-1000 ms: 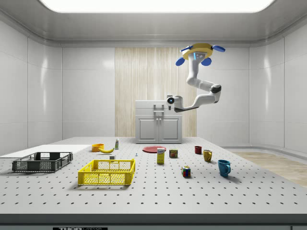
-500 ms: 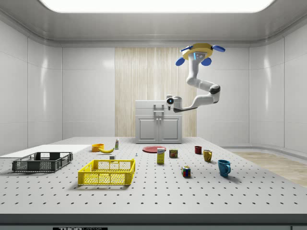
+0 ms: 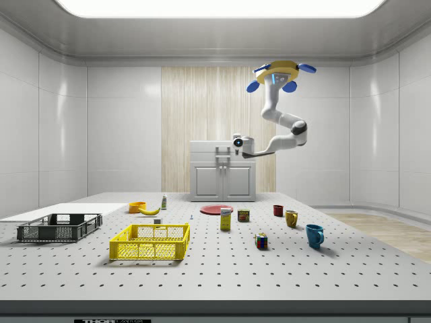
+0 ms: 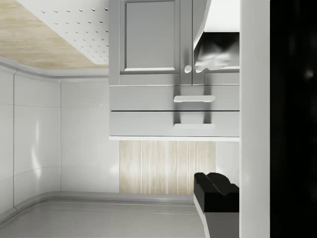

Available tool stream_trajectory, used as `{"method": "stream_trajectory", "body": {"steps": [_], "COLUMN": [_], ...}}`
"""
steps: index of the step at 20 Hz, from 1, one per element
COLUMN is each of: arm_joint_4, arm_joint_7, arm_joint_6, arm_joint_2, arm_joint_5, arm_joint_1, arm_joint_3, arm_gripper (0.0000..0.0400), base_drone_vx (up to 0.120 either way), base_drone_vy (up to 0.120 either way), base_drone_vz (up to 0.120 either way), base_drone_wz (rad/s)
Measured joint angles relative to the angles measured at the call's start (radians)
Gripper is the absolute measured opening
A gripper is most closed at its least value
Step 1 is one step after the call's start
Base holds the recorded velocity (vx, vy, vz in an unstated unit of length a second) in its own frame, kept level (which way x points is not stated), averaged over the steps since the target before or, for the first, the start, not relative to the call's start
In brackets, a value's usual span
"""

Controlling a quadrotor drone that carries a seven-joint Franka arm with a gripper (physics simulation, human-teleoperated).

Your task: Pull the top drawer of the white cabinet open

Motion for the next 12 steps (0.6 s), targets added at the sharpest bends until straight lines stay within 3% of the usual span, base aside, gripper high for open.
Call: {"method": "stream_trajectory", "body": {"steps": [12], "arm_joint_4": [-0.022], "arm_joint_7": [-0.07], "arm_joint_6": [0.133], "arm_joint_2": [0.076], "arm_joint_5": [0.161], "arm_joint_1": [0.072], "arm_joint_3": [0.119], "arm_gripper": [0.0305], "base_drone_vx": [0.0], "base_drone_vy": [0.0], "base_drone_vz": [0.0], "base_drone_wz": [0.0]}}
